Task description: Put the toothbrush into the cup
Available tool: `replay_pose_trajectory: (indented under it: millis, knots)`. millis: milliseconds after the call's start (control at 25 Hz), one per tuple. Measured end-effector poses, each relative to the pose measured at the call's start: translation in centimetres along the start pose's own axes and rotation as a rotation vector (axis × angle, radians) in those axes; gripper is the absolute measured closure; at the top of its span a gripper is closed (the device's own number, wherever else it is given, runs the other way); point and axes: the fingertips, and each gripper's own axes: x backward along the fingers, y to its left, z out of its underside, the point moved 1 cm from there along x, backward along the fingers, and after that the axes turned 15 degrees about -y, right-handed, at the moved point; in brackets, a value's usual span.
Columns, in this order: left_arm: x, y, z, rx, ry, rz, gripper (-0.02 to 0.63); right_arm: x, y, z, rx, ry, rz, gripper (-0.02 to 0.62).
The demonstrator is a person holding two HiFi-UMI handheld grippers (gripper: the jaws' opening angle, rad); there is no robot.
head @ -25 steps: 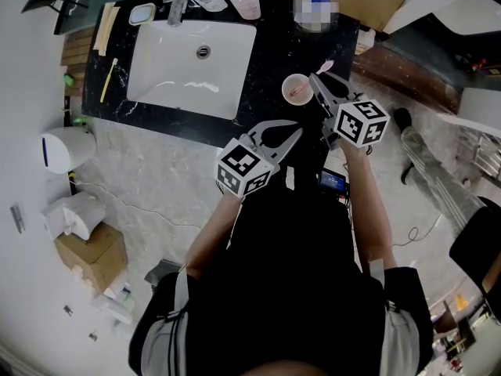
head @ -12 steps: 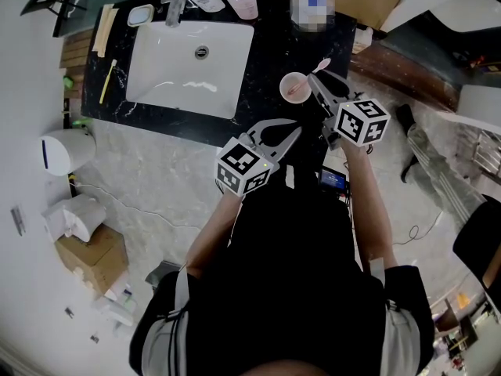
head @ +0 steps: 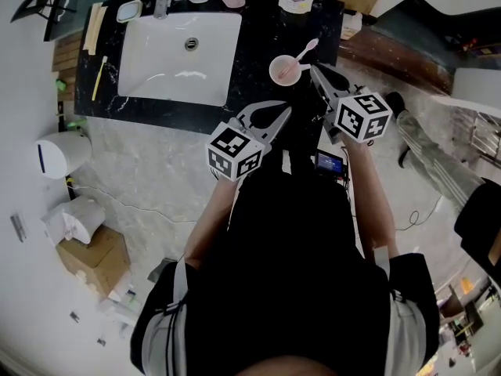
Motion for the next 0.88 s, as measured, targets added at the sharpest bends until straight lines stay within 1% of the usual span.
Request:
replay_pose_trajectory:
  millis: [120, 280, 600, 880]
  knots:
    - [-0.2, -0.4, -0.6, -0.008, -0.024, 0.001, 0.598, 0.8, 0.9, -0.6, 0.033, -0.010, -0.016, 0.580]
    - [0.1, -1.4, -1.2, -0.040, -0.039, 0.011, 0.598, 2.1, 2.8, -1.6, 0.064, -0.039, -0.053, 0.580]
    - [2.0, -2.7, -2.2, -0.075, -0.106, -0.017, 0.598, 5.1, 7.6, -3.2, 0.121, -0.100, -0.149, 0.580]
    - [3.1, -3.6, -3.6, -0.105, -0.154, -0.013, 0.598, 7.3, 10.8, -4.0, 0.181, -0.144, -0.200, 0.580]
